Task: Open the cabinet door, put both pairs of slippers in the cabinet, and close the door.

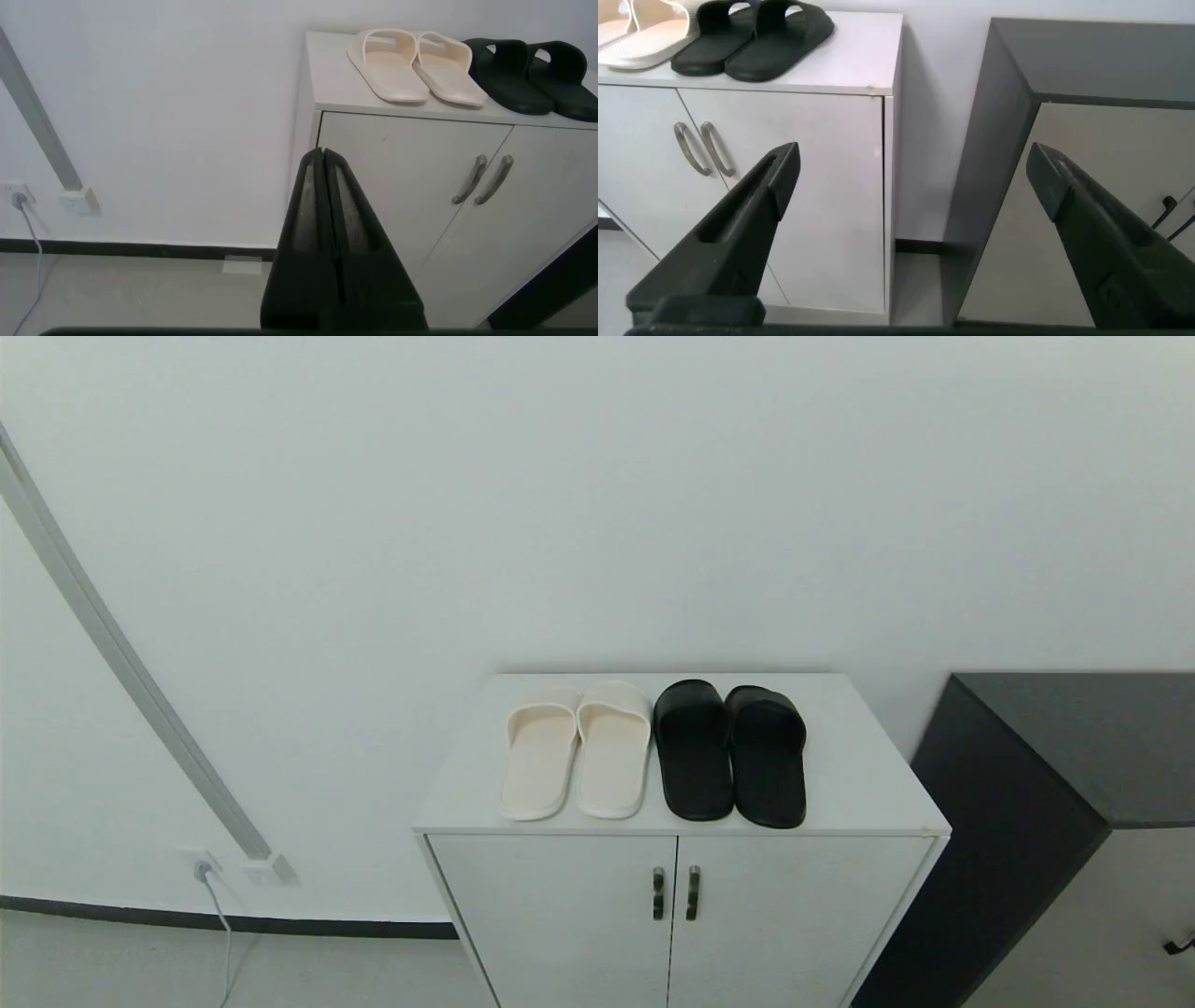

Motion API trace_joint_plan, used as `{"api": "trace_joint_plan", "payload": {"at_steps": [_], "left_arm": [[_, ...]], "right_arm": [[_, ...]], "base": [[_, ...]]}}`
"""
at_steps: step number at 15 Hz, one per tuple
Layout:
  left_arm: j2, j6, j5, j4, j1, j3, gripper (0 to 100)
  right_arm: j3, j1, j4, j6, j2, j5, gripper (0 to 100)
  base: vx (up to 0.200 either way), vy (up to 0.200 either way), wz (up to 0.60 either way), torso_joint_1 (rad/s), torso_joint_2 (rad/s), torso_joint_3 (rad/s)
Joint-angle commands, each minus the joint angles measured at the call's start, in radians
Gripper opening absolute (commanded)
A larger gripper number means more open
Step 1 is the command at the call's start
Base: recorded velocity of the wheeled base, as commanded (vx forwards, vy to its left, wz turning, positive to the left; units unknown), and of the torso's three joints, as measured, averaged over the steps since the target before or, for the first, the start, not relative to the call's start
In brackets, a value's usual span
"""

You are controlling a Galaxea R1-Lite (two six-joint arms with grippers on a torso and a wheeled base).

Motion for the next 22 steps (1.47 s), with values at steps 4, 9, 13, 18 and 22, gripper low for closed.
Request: {"api": "trace_joint_plan", "payload": {"at_steps": [4,9,13,18,22], "left_arm": [[0.000,0.000,0.001,0.000,0.000,0.000,0],[0.000,0.000,0.001,0.000,0.000,0.000,0],[0.001,0.000,0.001,0.000,0.000,0.000,0],[0.000,0.000,0.001,0.000,0.000,0.000,0],[0.000,0.000,0.001,0.000,0.000,0.000,0]], "right_arm": [[0.000,0.000,-0.004,-0.012,0.001,-0.002,100],[-0.291,0.092,0.027,0.097,0.394,0.055,100],[-0.227,0.131,-0.111,0.100,0.627,0.129,100],[-0.295,0.261,-0.305,0.140,0.958,0.103,100],[-0.374,0.451,-0.415,0.218,1.170,-0.078,100]], "base": [[0.000,0.000,0.00,0.000,0.00,0.000],[0.000,0.000,0.00,0.000,0.00,0.000],[0.000,0.000,0.00,0.000,0.00,0.000],[0.000,0.000,0.00,0.000,0.00,0.000],[0.000,0.000,0.00,0.000,0.00,0.000]]}}
